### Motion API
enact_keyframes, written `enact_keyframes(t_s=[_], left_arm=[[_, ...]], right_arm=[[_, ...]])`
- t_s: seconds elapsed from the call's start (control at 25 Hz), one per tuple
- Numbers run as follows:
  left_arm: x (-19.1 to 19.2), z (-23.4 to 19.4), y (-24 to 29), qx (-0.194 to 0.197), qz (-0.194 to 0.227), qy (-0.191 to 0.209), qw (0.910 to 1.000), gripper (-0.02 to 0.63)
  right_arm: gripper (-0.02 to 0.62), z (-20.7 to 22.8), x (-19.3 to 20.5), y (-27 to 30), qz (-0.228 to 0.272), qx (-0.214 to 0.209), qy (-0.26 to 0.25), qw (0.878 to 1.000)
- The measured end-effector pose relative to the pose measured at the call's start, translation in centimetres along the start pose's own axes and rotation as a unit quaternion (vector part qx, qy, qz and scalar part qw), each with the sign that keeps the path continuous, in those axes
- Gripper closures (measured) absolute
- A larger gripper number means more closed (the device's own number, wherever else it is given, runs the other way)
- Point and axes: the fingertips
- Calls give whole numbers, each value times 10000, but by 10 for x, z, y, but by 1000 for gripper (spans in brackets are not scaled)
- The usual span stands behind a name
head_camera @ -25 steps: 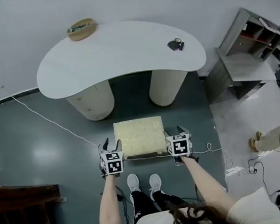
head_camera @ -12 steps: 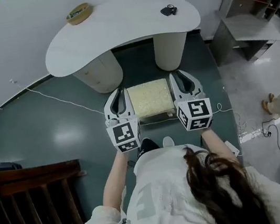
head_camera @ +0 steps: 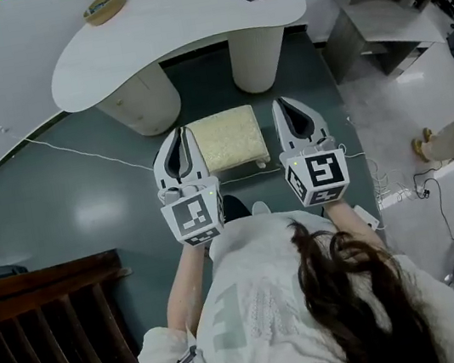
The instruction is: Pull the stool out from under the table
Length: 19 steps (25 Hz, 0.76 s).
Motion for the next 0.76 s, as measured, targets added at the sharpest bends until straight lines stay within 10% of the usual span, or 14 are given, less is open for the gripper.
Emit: enact_keyframes(t_s=[0.76], left_arm=[[-11,-8,-16,-79,209,-229,9995,561]], right_arm=[[565,-16,-10,-15,29,-263,-299,9992]])
Point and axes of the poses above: the fingertips, and each gripper's own axes: y forward along the fingers, z to its right, x out of its underside, and after that the axes turned 12 degrees about -z, right-handed
